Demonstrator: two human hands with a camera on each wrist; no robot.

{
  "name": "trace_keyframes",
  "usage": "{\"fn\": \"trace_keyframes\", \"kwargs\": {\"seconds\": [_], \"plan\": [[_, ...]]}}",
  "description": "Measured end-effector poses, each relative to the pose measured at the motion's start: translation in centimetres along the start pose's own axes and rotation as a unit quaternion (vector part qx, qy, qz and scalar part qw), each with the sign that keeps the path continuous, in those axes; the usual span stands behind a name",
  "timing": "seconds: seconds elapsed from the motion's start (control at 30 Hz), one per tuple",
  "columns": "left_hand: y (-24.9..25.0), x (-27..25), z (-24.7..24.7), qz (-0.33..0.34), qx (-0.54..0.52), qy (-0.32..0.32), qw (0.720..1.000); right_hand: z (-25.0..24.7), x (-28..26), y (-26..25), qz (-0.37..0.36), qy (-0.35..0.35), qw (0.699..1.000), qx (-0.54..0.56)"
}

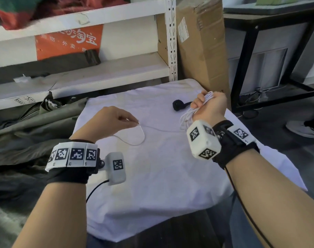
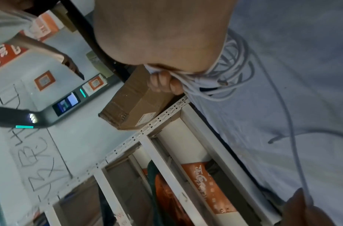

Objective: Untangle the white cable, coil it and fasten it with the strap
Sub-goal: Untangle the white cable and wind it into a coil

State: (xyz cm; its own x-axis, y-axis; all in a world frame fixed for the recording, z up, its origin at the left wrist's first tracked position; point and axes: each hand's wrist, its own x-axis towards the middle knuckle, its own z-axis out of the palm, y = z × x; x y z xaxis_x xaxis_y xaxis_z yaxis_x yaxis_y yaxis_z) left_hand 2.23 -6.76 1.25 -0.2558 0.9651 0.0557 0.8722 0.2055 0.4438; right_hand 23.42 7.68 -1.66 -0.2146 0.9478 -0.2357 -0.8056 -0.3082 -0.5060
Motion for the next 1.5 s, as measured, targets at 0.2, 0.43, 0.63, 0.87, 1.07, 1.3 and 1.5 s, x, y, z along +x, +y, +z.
{"fn": "trace_keyframes", "kwargs": {"seconds": [0.2, 0.43, 0.63, 0.87, 1.07, 1.3, 1.5], "plan": [[2.0, -0.4, 0.7, 0.040, -0.050, -0.097, 0.993, 1.0, -1.5, 1.9, 0.105, -0.109, 0.974, -0.171], [3.9, -0.4, 2.0, 0.060, -0.114, -0.100, 0.987, 1.3, -3.3, 3.9, 0.164, -0.220, 0.899, -0.341], [4.1, -0.3, 2.6, 0.081, -0.151, -0.034, 0.985, 1.2, -3.8, 3.6, 0.177, -0.231, 0.881, -0.373], [4.5, -0.2, 2.6, 0.102, -0.195, 0.015, 0.976, 1.6, -4.4, 3.5, 0.228, -0.255, 0.855, -0.391], [3.3, 0.1, 2.3, 0.121, -0.172, 0.015, 0.978, 1.5, -4.0, 3.2, 0.229, -0.283, 0.815, -0.451], [-1.5, 0.9, 0.4, 0.002, -0.198, 0.180, 0.963, 1.2, -3.4, 1.8, 0.254, -0.296, 0.793, -0.468], [-0.7, 1.0, 1.1, -0.080, -0.447, 0.109, 0.884, 1.4, -4.1, 1.9, 0.272, -0.337, 0.757, -0.489]]}}
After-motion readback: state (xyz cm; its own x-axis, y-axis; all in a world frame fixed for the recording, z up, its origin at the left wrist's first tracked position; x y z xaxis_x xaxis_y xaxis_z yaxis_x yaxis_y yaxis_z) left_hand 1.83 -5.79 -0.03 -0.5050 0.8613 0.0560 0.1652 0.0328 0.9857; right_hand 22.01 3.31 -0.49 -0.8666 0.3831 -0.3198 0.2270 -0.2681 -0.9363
